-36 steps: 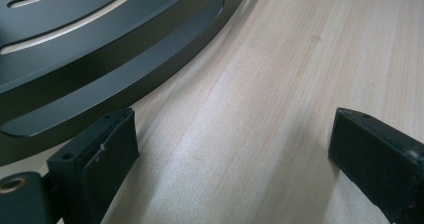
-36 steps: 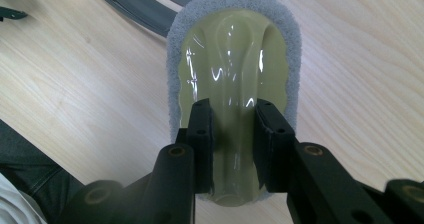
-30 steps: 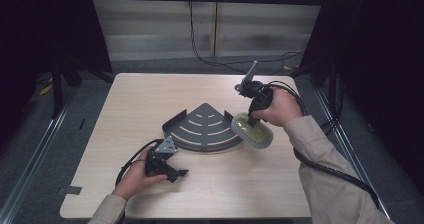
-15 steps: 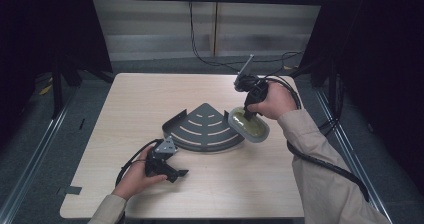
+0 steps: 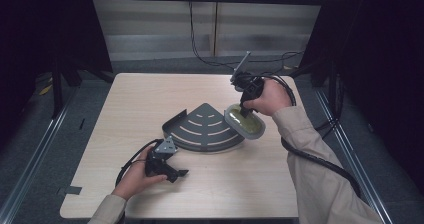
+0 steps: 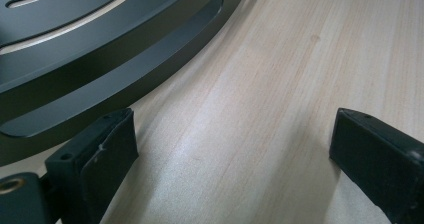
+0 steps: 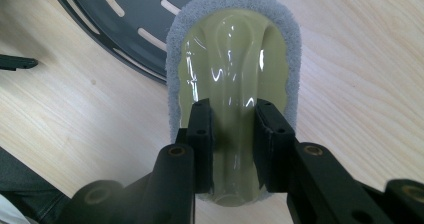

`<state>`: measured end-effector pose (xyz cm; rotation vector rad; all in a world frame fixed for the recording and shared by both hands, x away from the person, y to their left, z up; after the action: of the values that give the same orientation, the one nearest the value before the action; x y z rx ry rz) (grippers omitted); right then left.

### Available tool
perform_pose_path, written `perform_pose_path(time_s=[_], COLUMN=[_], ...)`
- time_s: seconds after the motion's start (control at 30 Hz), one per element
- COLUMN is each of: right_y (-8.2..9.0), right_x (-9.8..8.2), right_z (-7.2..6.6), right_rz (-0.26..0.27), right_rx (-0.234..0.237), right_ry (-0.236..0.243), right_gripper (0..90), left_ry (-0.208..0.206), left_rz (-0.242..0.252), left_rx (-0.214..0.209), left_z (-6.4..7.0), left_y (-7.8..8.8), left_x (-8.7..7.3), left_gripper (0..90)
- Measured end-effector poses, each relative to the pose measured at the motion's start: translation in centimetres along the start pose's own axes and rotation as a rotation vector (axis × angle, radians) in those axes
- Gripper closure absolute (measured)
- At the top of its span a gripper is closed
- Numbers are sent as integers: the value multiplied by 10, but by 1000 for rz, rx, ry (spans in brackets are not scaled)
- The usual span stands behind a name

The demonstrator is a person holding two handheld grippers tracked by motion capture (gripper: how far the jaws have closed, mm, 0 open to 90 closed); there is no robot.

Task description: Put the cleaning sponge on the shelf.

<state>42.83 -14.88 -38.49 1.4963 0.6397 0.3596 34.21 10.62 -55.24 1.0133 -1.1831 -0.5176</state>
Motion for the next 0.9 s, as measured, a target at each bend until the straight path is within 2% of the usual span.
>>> perform_pose_path(time_s=[0.37,0.9], right_y=[0,-5], right_x=[7,21], right_z=[0,-7], right_rz=[-3,-7], right_rx=[-1,5], right_ry=[-10,5], right_gripper=[718,719], left_ry=[-1,-1], left_rz=[-1,0], left_rx=[0,-2], left_z=[0,0], left_y=[0,0], left_x=[0,0], left_gripper=[45,45])
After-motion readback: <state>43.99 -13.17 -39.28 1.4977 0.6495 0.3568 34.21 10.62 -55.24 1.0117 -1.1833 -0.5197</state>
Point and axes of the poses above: each handheld gripper's, and its own axes: y roughly backward along the jaws, x roughly out of its top, z roughly to its right, the point moved 6 cm from there along -y, roughly forward along the jaws, and after that the axes turned 15 degrees about -z, right-handed, at the moved point
